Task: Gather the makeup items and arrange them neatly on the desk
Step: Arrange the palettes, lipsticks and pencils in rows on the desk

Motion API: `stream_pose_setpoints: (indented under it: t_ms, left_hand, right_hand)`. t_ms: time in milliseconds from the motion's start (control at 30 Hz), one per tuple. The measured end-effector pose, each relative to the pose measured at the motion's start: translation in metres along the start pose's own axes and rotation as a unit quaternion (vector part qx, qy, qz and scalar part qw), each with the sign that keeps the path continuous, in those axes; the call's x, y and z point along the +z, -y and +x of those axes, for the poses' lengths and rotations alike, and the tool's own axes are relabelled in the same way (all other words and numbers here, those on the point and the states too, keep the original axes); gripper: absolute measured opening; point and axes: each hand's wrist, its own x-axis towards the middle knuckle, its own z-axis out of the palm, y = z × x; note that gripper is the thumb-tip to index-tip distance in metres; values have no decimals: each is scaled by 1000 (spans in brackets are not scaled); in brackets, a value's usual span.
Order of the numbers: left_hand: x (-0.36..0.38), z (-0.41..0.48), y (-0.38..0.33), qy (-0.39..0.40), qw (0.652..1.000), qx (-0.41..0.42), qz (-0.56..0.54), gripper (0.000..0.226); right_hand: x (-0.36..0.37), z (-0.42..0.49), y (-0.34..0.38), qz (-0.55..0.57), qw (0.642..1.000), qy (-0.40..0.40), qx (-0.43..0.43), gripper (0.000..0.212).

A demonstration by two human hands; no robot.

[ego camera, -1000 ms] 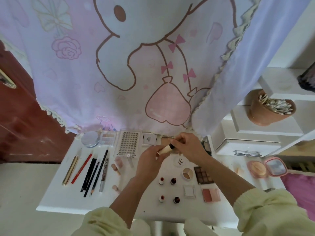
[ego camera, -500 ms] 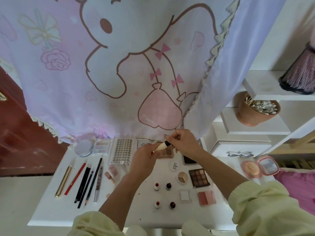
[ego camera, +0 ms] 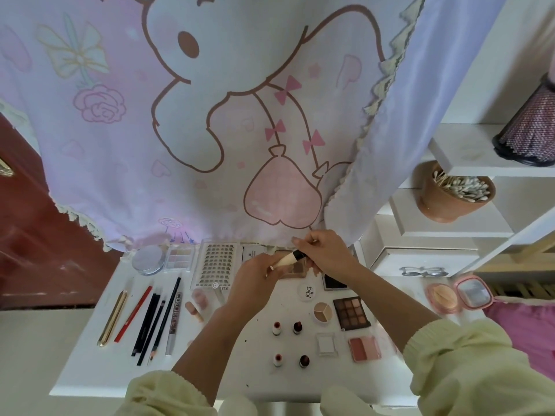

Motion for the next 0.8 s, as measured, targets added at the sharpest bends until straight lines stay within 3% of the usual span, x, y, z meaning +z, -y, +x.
stream_pose_setpoints:
  t_ms: [167,333,500,667,800]
  left_hand:
    - [0,-1,4,-5,1000,11,-18,24]
    - [1,-4,6,4,1000,8,-25,22]
    - [4,-6,9,13,999,12,-40,20]
    - [6,-7,11,24,998,1,-60,19]
    - [6,-8,11,29,997,-1,-71,17]
  right_hand:
    - [-1,0,-4,29,999,34,3,8]
    - [-1,-4,-3,23,999,28,10,29]
    - [-2,-1,-8,48,997,54,5,5]
    - [-1,-6,-5,30,998,49,17,32]
    - [0,-3,-8,45,998,47,12,8]
